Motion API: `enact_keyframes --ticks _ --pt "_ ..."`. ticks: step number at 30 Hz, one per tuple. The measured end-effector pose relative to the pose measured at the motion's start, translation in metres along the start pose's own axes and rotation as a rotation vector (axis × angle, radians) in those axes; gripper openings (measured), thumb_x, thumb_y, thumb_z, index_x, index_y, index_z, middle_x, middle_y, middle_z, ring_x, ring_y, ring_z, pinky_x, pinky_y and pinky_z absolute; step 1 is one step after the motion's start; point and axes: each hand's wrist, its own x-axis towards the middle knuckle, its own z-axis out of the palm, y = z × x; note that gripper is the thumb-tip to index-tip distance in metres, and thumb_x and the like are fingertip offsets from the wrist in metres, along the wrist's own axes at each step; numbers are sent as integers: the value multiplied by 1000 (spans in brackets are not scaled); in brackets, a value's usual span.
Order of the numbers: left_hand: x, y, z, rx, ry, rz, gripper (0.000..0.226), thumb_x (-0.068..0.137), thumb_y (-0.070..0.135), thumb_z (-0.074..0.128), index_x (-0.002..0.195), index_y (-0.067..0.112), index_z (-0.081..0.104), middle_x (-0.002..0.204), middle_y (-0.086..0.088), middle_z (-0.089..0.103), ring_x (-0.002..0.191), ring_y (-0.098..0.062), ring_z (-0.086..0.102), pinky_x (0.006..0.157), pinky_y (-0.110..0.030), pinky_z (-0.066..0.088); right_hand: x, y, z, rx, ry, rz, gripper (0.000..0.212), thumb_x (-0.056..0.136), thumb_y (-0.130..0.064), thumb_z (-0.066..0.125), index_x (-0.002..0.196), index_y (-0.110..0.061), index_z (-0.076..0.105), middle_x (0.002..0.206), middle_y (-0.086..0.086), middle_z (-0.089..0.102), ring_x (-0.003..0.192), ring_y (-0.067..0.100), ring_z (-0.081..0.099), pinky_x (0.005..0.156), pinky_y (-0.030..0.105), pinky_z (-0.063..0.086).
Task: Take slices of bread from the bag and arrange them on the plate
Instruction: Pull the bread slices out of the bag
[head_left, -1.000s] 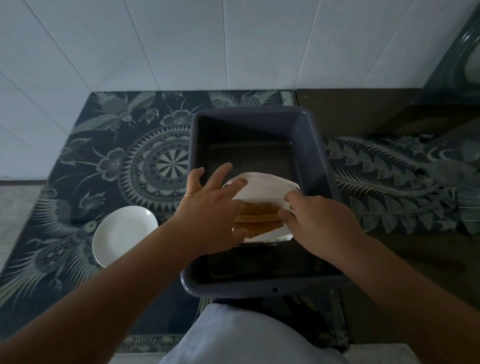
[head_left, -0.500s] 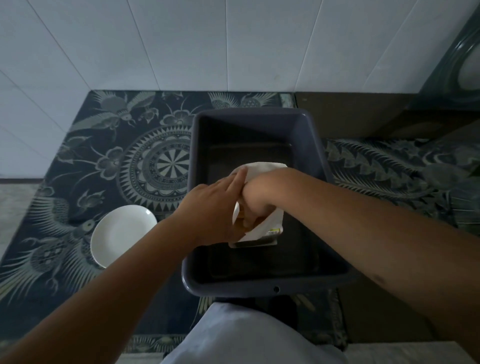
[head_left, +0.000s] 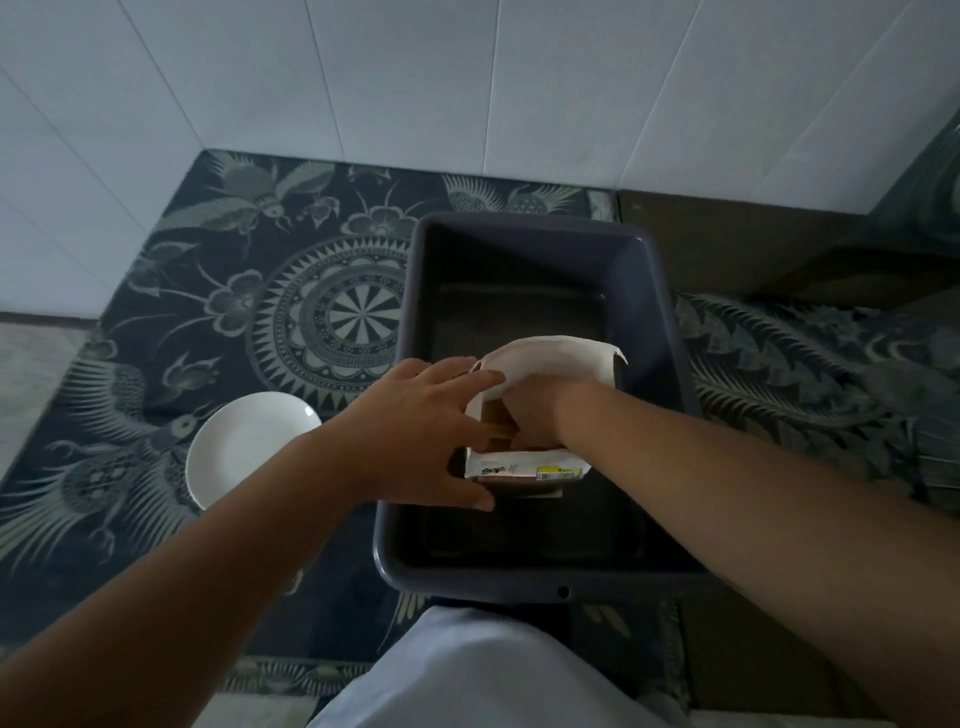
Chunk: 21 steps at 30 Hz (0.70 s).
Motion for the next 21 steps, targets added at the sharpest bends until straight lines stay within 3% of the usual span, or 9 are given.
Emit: enact_keyframes --ticks 4,8,12,17,21 --pt "-7 -8 8 -48 -16 54 31 77 53 67 105 41 67 158 -4 34 145 -31 27 106 -53 35 -1 8 10 66 -85 -30 46 88 -36 66 128 -19 52 122 6 59 109 26 57 97 41 45" --pt "-10 -8 15 -80 2 79 39 72 45 76 107 40 59 156 -7 37 144 -33 30 104 -54 37 10 9 13 234 -10 23 44 90 -30 65 131 -17 54 124 10 61 111 30 58 90 37 46" --pt "-12 -10 15 -57 -6 35 43 71 50 75 110 44 59 159 -1 32 145 -32 27 104 -54 37 10 14 11 206 -122 -36 37 96 -33 55 130 -20 49 125 5 56 113 25 53 104 45 39" --pt "-12 -10 17 -44 -32 33 43 71 52 73 111 44 61 161 -2 27 145 -33 25 104 -53 36 12 12 10 -85 -1 -129 18 96 -34 48 109 -25 55 107 0 63 93 20 59 88 37 46" --pt "-12 -6 17 -38 -27 27 45 71 53 72 114 45 60 160 -3 27 145 -33 25 104 -52 37 11 13 11 -133 44 -184 13 95 -33 48 102 -25 56 94 -5 62 83 14 59 86 34 49"
